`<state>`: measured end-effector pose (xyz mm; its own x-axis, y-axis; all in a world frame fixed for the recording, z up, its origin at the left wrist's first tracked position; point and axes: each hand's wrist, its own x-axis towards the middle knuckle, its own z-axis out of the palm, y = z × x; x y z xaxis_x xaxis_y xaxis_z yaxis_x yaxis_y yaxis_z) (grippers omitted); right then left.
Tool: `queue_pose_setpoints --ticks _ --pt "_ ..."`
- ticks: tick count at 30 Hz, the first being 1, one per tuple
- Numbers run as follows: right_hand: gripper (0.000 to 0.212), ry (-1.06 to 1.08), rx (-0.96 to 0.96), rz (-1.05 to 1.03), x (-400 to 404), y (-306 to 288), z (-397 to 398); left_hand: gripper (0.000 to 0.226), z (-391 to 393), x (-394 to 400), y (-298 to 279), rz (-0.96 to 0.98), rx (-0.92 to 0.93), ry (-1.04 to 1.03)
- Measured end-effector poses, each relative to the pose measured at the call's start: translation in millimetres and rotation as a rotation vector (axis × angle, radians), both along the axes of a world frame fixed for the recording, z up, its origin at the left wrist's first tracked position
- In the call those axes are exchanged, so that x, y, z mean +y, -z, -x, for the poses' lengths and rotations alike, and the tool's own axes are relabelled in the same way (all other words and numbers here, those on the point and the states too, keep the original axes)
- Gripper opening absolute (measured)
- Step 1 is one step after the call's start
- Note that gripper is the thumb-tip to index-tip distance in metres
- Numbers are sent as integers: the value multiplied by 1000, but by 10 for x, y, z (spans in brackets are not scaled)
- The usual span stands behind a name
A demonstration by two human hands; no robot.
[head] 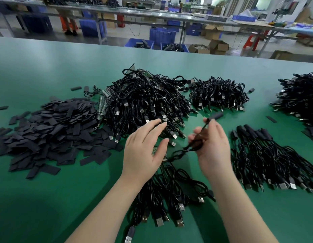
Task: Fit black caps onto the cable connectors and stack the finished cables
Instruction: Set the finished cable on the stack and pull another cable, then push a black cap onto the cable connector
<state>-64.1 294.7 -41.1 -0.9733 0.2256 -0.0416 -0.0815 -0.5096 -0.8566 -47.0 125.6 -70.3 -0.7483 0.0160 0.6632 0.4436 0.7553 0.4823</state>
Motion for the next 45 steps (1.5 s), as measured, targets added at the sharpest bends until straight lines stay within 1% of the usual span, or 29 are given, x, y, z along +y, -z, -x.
queue_pose_setpoints --ticks 1,2,4,5,7,8,9,10,11,13,16,21,25,26,27,28,29,30,31,32,34,36,38,41,43,45 --pt "17 41 -20 -68 94 -49 63 40 3 -1 11 4 -11 0" --pt "17 82 -54 -225 196 -88 125 39 5 -5 22 10 -20 1" --pt "21 126 -160 -717 380 -130 235 39 9 -14 30 11 -34 10" --pt "30 125 -220 -990 461 -135 265 39 11 -16 31 8 -35 15" --pt "41 48 -367 -1598 596 -82 260 38 14 -17 35 7 -30 18" --pt "44 -4 -463 -1860 626 -30 230 38 17 -17 39 8 -27 18" --pt "48 -67 -566 -2033 627 19 182 38 18 -18 42 10 -26 17" --pt "50 -126 -646 -2093 616 70 139 38 20 -20 45 12 -25 16" --pt "49 -163 -687 -2085 608 123 96 38 21 -22 47 13 -25 16" --pt "50 -176 -679 -2078 635 243 17 38 22 -29 56 13 -26 17" --pt "53 -122 -653 -2134 786 358 -80 37 17 -34 64 4 -44 24" --pt "48 -88 -640 -2080 989 363 -86 34 19 -34 61 0 -57 33" --pt "49 -89 -656 -2107 959 334 -60 28 26 -47 61 -45 -67 -2" --pt "49 -56 -630 -2138 913 307 -69 30 37 -59 58 -74 -85 -12" --pt "50 -1 -551 -2157 853 272 -84 32 51 -78 53 -103 -108 -20" --pt "50 58 -422 -2142 778 240 -102 33 66 -101 47 -123 -130 -33" --pt "48 95 -264 -2083 680 216 -119 35 73 -124 45 -127 -148 -50" --pt "45 76 -133 -2003 559 194 -136 35 79 -144 47 -114 -163 -67" --pt "41 -4 -61 -1904 420 174 -153 36 81 -162 49 -91 -181 -79" --pt "39 -109 -45 -1803 278 164 -165 36 83 -175 53 -64 -211 -83" --pt "41 -295 -94 -1644 16 177 -155 37 93 -183 70 -3 -311 -73" --pt "46 -362 -127 -1653 -173 213 -81 38 113 -175 97 63 -394 -60" --pt "47 -355 -151 -1667 -297 240 0 36 127 -174 117 98 -421 -50" --pt "37 -333 -154 -1565 -371 299 101 31 136 -180 141 121 -400 -48" --pt "27 -312 -132 -1452 -380 331 116 29 140 -177 153 130 -399 -48" --pt "13 -252 -94 -1288 -364 351 95 28 149 -173 145 144 -383 -38"
